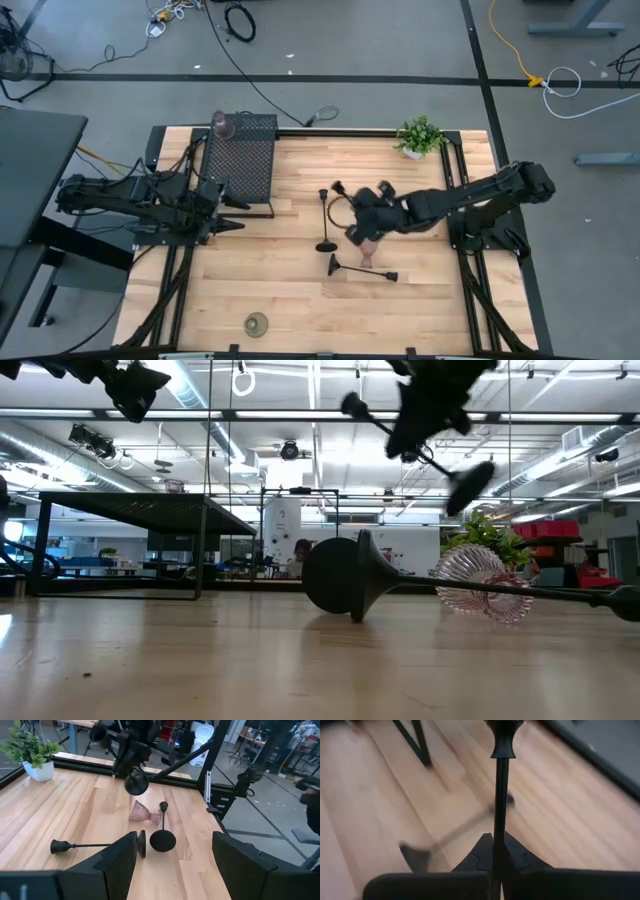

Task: Pick & Place candle stick holders
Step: Put the bottom right black candle holder on the shelf

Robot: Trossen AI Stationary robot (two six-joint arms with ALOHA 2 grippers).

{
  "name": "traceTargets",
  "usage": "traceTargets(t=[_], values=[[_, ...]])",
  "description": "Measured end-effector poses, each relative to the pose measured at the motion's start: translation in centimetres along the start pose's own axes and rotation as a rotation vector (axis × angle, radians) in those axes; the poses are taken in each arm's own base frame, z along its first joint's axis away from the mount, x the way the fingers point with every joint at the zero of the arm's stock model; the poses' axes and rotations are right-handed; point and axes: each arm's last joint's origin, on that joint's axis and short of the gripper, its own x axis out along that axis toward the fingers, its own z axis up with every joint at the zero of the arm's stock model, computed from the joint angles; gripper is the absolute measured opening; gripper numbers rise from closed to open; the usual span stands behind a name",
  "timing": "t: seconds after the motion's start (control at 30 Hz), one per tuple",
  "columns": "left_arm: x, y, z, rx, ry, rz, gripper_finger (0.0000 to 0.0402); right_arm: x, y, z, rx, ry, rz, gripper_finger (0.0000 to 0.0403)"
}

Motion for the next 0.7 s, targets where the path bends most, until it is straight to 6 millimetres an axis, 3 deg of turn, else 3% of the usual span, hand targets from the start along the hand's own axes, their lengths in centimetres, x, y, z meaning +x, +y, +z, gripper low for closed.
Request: traceTargets(t=[0.2, 0.5, 0.7], values=[[0.0, 0.0, 0.0, -0.001, -0.001, 0.005, 0.0259, 1.2, -1.0, 3.5, -0.018, -0.186, 0.078, 0.0003], [0.0, -0.1, 0.4, 0.013, -0.044, -0.005, 0.0259, 2.3, -2.6, 9.1, -0.033, -0.599, 0.218, 0.0003], [0.0, -0.1, 0.5, 0.014, -0.048, -0.003, 0.0259, 6.4, -3.9, 10.9, -0.028, -0.779, 0.316, 0.0003]])
